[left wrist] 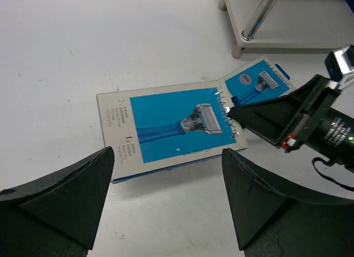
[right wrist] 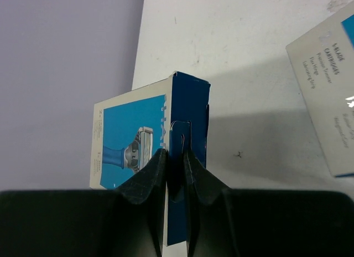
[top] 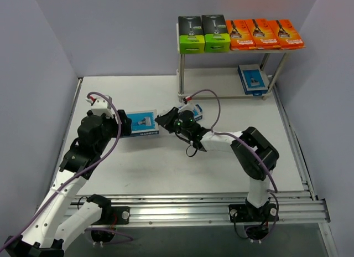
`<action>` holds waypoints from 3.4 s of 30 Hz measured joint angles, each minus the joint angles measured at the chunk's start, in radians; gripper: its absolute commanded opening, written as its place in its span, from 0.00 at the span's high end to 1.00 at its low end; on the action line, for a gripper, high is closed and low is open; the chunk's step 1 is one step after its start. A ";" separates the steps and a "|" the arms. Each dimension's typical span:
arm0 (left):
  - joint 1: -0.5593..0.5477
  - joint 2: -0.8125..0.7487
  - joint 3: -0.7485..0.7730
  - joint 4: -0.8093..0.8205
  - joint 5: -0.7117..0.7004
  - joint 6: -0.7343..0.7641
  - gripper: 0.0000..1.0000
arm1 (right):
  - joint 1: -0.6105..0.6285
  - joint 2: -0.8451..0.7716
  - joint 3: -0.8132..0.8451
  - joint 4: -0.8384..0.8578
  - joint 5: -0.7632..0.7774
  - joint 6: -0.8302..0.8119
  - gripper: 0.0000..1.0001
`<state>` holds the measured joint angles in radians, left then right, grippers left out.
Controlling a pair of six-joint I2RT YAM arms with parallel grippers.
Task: Place and organize the shaving razors onto the shelf
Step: Grab a shaving razor with the right arm, then place the shaving razor onto shelf
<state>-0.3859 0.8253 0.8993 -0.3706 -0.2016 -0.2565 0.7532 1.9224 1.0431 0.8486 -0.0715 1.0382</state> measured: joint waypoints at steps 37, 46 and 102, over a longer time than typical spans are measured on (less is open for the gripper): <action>-0.071 -0.018 0.000 -0.002 0.083 -0.020 0.12 | -0.441 -0.648 -0.547 -0.272 0.530 0.212 1.00; -0.080 0.007 0.000 -0.002 0.086 -0.021 0.12 | -0.491 -0.496 -0.433 -0.262 0.590 0.277 1.00; -0.220 0.037 0.006 -0.037 0.004 0.005 0.11 | -0.575 -0.523 -0.220 -0.307 0.509 0.310 0.15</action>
<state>-0.6064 0.8619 0.9058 -0.4072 -0.1978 -0.2520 0.1787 1.3991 0.8230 0.5419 0.4377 1.3483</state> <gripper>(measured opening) 0.887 0.861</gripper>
